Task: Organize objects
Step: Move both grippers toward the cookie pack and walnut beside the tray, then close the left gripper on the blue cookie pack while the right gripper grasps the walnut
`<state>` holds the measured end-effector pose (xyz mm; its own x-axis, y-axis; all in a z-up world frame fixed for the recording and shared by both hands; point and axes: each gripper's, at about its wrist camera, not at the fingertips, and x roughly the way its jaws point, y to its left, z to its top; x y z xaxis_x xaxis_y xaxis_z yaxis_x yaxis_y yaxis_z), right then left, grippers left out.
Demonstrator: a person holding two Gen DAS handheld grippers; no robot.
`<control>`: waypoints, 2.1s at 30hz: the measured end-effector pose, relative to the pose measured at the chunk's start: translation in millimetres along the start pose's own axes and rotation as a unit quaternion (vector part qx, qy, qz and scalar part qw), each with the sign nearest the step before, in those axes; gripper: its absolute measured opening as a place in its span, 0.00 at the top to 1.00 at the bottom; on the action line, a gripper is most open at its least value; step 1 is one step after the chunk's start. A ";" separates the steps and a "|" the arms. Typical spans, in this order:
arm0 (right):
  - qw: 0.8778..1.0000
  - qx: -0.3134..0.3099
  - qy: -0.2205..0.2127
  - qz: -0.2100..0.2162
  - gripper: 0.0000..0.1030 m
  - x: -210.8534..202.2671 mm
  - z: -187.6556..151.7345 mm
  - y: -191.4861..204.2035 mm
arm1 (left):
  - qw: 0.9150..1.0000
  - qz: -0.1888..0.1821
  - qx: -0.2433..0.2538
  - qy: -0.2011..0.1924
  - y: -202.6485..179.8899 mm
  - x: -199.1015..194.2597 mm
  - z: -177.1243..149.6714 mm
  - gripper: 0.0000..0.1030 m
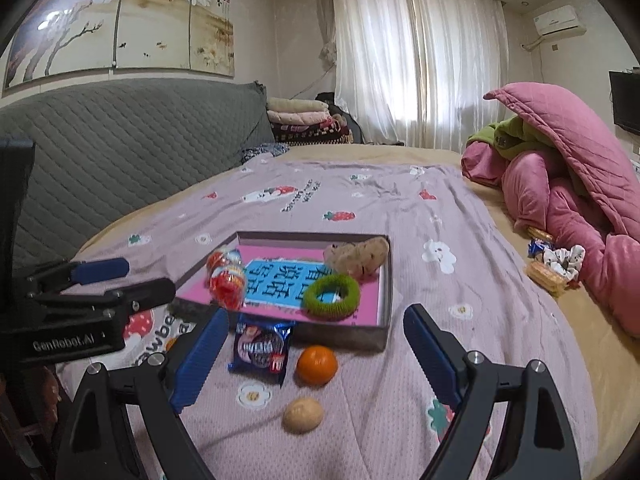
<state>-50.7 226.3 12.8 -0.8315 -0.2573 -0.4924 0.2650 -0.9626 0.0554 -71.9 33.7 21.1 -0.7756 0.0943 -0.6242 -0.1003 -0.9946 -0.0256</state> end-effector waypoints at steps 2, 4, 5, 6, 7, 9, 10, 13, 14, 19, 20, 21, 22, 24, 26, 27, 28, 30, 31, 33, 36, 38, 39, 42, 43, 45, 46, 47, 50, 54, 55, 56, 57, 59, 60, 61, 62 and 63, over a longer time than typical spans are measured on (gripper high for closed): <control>1.000 0.000 0.004 -0.003 0.13 -0.4 -2.9 -0.1 | 1.000 -0.002 0.002 0.002 -1.8 -1.5 -2.1 0.27; 1.000 0.001 0.009 -0.005 0.13 -0.6 -6.1 -0.7 | 1.000 -0.003 0.003 0.003 -3.4 -2.7 -4.4 0.27; 1.000 0.002 0.010 -0.007 0.13 -1.3 -7.8 -1.3 | 1.000 -0.003 0.005 0.005 -4.9 -3.1 -5.6 0.27; 1.000 0.003 0.012 -0.008 0.13 -1.7 -9.2 -1.9 | 1.000 -0.004 0.005 0.006 -6.1 -3.2 -6.4 0.27; 1.000 0.003 0.015 -0.009 0.13 -1.8 -10.8 -2.5 | 1.000 -0.005 0.006 0.007 -6.4 -3.6 -7.7 0.27; 1.000 0.003 0.018 -0.010 0.13 -2.2 -13.9 -3.0 | 1.000 -0.007 0.007 0.012 -8.1 -2.3 -10.7 0.27; 1.000 0.003 0.022 -0.010 0.13 -1.9 -15.5 -2.8 | 1.000 -0.008 0.008 0.015 -9.1 -1.6 -12.1 0.27; 0.999 -0.001 0.029 -0.012 0.13 -1.0 -21.2 -1.8 | 1.000 -0.011 0.011 0.025 -11.9 1.5 -18.0 0.27; 0.999 -0.003 0.032 -0.015 0.13 -0.3 -23.0 -1.8 | 0.999 -0.012 0.012 0.028 -12.8 2.3 -19.8 0.27; 0.998 -0.011 0.052 -0.014 0.13 5.0 -34.4 2.1 | 0.998 -0.020 0.008 0.051 -16.9 11.8 -31.2 0.27; 0.998 -0.014 0.058 -0.014 0.13 6.4 -36.4 2.9 | 0.998 -0.022 0.007 0.054 -17.2 13.3 -32.1 0.27; 0.998 -0.016 0.060 -0.015 0.13 7.7 -38.3 3.7 | 0.998 -0.021 0.007 0.058 -17.6 15.7 -33.5 0.27; 0.998 -0.021 0.064 -0.017 0.13 9.6 -40.6 4.7 | 0.998 -0.021 0.006 0.061 -17.8 17.2 -34.3 0.27; 0.997 -0.027 0.073 -0.023 0.13 13.6 -45.0 6.1 | 0.998 -0.023 0.005 0.065 -18.6 19.9 -36.0 0.27; 0.996 -0.027 0.082 -0.020 0.13 17.5 -50.2 6.8 | 0.997 -0.024 0.005 0.067 -19.0 22.4 -37.4 0.27; 0.996 -0.027 0.085 -0.020 0.13 18.8 -52.2 7.3 | 0.997 -0.024 0.004 0.068 -19.4 23.9 -37.5 0.27; 0.995 -0.028 0.090 -0.019 0.13 21.3 -54.9 8.6 | 0.997 -0.025 0.004 0.070 -20.0 25.3 -38.1 0.27; 0.994 -0.034 0.100 -0.019 0.13 26.3 -59.8 11.0 | 0.997 -0.025 0.005 0.072 -20.7 28.8 -39.3 0.27; 0.994 -0.036 0.102 -0.019 0.13 28.1 -61.1 12.3 | 0.997 -0.025 0.003 0.073 -20.7 30.3 -39.5 0.27; 0.993 -0.037 0.110 -0.018 0.13 32.2 -64.9 13.0 | 0.997 -0.028 0.002 0.077 -21.1 35.0 -40.0 0.27; 0.993 -0.030 0.116 -0.019 0.13 37.5 -67.6 10.9 | 0.996 -0.030 0.003 0.082 -22.5 41.6 -41.2 0.27; 0.992 -0.025 0.121 -0.020 0.13 40.6 -69.2 8.4 | 0.996 -0.032 0.005 0.085 -25.2 46.9 -41.6 0.27; 0.992 -0.023 0.122 -0.020 0.14 41.9 -69.7 7.8 | 0.996 -0.033 0.006 0.086 -26.9 49.8 -41.7 0.27; 0.992 -0.021 0.126 -0.019 0.14 45.1 -71.9 7.0 | 0.995 -0.037 0.008 0.089 -30.3 56.8 -42.2 0.27; 0.991 -0.023 0.128 -0.019 0.14 45.9 -72.5 7.0 | 0.995 -0.038 0.009 0.090 -31.3 59.0 -42.0 0.27; 0.991 -0.023 0.130 -0.020 0.14 48.1 -72.9 7.1 | 0.995 -0.040 0.010 0.092 -33.6 64.2 -41.5 0.27; 0.991 -0.023 0.132 -0.020 0.14 49.9 -73.3 6.7 | 0.995 -0.041 0.009 0.093 -35.1 68.0 -40.3 0.27; 0.991 -0.023 0.132 -0.020 0.14 50.9 -73.5 6.9 | 0.995 -0.043 0.008 0.093 -36.3 70.3 -39.3 0.27; 0.990 -0.024 0.135 -0.021 0.14 54.6 -74.7 6.4 | 0.995 -0.041 0.009 0.094 -40.5 79.2 -36.1 0.27; 0.990 -0.026 0.137 -0.018 0.14 59.3 -75.1 7.4 | 0.994 -0.041 0.008 0.098 -43.8 93.0 -35.1 0.27; 0.990 -0.026 0.137 -0.018 0.14 60.2 -75.2 7.7 | 0.994 -0.040 0.006 0.100 -43.1 95.3 -35.3 0.27; 0.990 -0.027 0.138 -0.019 0.14 61.5 -75.3 7.9 | 0.994 -0.040 0.004 0.101 -42.6 97.8 -35.5 0.27; 0.990 -0.027 0.140 -0.017 0.14 63.2 -75.5 7.6 | 0.994 -0.042 0.003 0.103 -42.5 101.1 -35.4 0.27; 0.989 -0.026 0.144 -0.017 0.14 66.4 -76.6 7.7 | 0.993 -0.041 0.002 0.106 -41.5 106.2 -35.4 0.27; 0.989 -0.027 0.147 -0.016 0.14 68.5 -77.0 8.0 | 0.993 -0.043 0.000 0.107 -41.4 108.5 -35.5 0.27; 0.989 -0.027 0.147 -0.016 0.14 69.1 -77.3 8.6 | 0.993 -0.044 -0.001 0.109 -41.2 111.9 -35.7 0.27; 0.988 -0.027 0.148 -0.017 0.14 70.4 -77.4 9.2 | 0.993 -0.044 -0.003 0.109 -40.7 114.0 -35.5 0.27; 0.988 -0.028 0.150 -0.017 0.14 72.1 -77.4 9.5 | 0.993 -0.044 -0.004 0.110 -40.5 116.6 -35.5 0.27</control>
<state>-70.4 205.1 -89.4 -0.6607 -0.1805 -0.7286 0.2733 -0.9619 -0.0095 -136.2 83.5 -78.4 -0.6083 0.1701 -0.7753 -0.1556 -0.9834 -0.0936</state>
